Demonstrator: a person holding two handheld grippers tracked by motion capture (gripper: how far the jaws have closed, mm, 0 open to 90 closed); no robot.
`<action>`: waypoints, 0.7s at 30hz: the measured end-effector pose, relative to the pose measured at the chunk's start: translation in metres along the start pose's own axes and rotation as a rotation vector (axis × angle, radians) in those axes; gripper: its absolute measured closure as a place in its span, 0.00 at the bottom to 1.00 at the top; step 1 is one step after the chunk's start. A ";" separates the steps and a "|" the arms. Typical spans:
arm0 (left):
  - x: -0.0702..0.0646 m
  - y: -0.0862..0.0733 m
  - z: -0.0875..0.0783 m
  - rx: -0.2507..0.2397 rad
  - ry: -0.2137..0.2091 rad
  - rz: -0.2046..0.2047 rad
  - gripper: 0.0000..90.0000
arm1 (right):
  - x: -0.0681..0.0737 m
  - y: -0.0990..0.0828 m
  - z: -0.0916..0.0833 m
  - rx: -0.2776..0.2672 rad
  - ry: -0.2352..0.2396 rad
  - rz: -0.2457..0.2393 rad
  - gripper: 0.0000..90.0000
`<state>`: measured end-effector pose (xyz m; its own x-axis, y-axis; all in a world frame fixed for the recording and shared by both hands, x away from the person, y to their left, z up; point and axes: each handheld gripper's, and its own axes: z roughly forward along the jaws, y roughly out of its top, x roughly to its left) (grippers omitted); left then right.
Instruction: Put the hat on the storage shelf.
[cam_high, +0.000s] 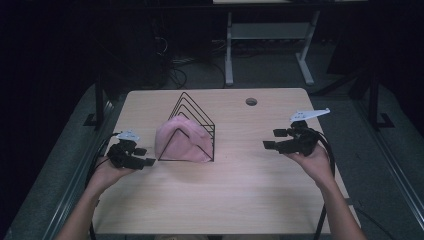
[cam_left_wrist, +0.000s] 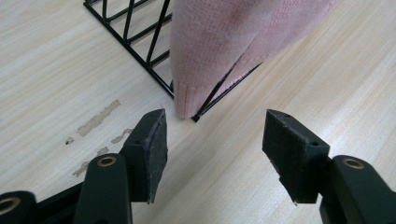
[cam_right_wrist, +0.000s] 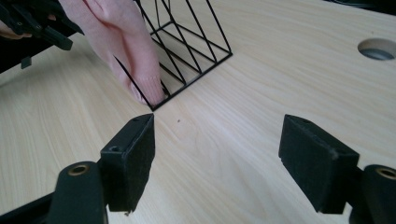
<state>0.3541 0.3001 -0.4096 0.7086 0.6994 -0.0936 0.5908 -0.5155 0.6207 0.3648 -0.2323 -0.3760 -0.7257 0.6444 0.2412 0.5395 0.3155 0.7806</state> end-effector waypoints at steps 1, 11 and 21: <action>-0.001 0.000 0.000 -0.001 -0.001 -0.004 0.42 | -0.001 -0.003 -0.001 0.000 -0.003 0.003 0.29; -0.005 -0.006 -0.001 -0.001 0.002 -0.013 0.39 | -0.006 -0.035 -0.012 0.013 -0.008 0.040 0.29; -0.009 -0.011 -0.005 -0.024 0.015 -0.020 0.36 | -0.015 -0.069 -0.026 0.012 -0.036 0.103 0.29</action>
<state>0.3391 0.3015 -0.4120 0.6910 0.7166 -0.0948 0.5949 -0.4893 0.6377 0.3269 -0.2818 -0.4184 -0.6503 0.6984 0.2987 0.6159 0.2545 0.7456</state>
